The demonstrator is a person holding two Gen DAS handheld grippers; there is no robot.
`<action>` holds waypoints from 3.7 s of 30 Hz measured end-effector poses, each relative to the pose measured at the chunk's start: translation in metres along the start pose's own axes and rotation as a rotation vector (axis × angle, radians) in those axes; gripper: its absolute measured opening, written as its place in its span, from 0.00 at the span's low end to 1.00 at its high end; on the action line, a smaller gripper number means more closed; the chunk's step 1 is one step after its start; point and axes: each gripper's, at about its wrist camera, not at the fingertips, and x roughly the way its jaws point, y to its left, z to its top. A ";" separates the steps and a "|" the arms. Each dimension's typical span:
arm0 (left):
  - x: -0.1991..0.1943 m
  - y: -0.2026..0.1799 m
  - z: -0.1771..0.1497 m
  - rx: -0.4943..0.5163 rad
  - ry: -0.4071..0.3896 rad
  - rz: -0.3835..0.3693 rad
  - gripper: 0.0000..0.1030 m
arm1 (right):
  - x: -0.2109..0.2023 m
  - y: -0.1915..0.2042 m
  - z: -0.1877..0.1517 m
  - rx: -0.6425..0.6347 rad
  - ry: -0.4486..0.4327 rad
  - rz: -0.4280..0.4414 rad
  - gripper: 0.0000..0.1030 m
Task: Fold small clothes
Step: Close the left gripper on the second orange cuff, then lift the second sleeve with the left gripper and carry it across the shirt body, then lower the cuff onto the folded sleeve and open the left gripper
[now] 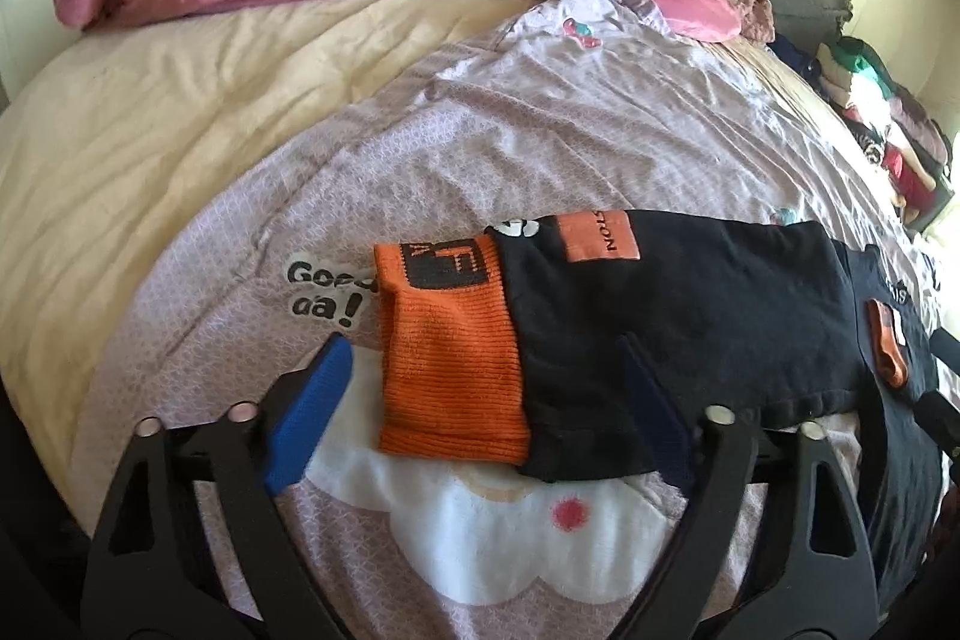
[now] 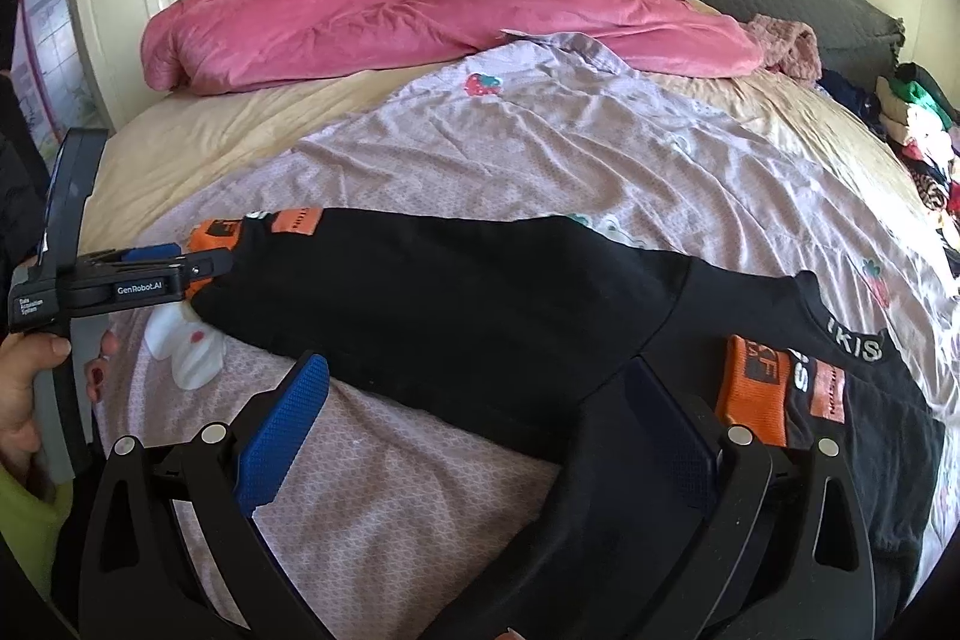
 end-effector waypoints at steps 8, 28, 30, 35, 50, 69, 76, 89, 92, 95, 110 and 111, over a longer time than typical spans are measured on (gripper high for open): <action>0.010 -0.003 -0.001 0.020 -0.007 0.045 0.38 | 0.000 -0.012 -0.003 0.037 -0.009 -0.001 0.96; -0.040 -0.052 0.018 0.079 -0.063 -0.119 0.09 | -0.022 -0.048 -0.003 0.127 -0.051 -0.012 0.96; -0.045 -0.065 0.018 0.099 -0.064 -0.136 0.09 | -0.030 -0.055 -0.005 0.135 -0.063 -0.023 0.96; -0.055 -0.097 0.017 0.160 -0.074 -0.155 0.08 | -0.047 -0.078 -0.012 0.180 -0.091 -0.053 0.96; -0.070 -0.168 0.010 0.223 -0.059 -0.219 0.06 | -0.086 -0.134 -0.039 0.274 -0.139 -0.088 0.96; -0.047 -0.271 -0.021 0.344 0.032 -0.327 0.06 | -0.121 -0.200 -0.082 0.387 -0.173 -0.140 0.96; -0.032 -0.300 -0.037 0.382 0.077 -0.354 0.06 | -0.127 -0.222 -0.099 0.425 -0.169 -0.163 0.96; -0.036 -0.314 -0.047 0.404 0.101 -0.462 0.34 | -0.123 -0.230 -0.116 0.459 -0.143 -0.160 0.96; -0.046 -0.300 -0.038 0.375 0.065 -0.465 0.35 | -0.117 -0.221 -0.114 0.442 -0.134 -0.141 0.96; -0.047 -0.286 -0.030 0.360 0.035 -0.394 0.35 | -0.109 -0.205 -0.111 0.418 -0.117 -0.101 0.96; -0.028 -0.246 -0.016 0.323 0.005 -0.279 0.63 | -0.041 -0.137 -0.085 0.346 0.030 0.071 0.96; -0.028 -0.244 -0.015 0.322 0.002 -0.274 0.64 | -0.037 -0.136 -0.084 0.349 0.038 0.073 0.96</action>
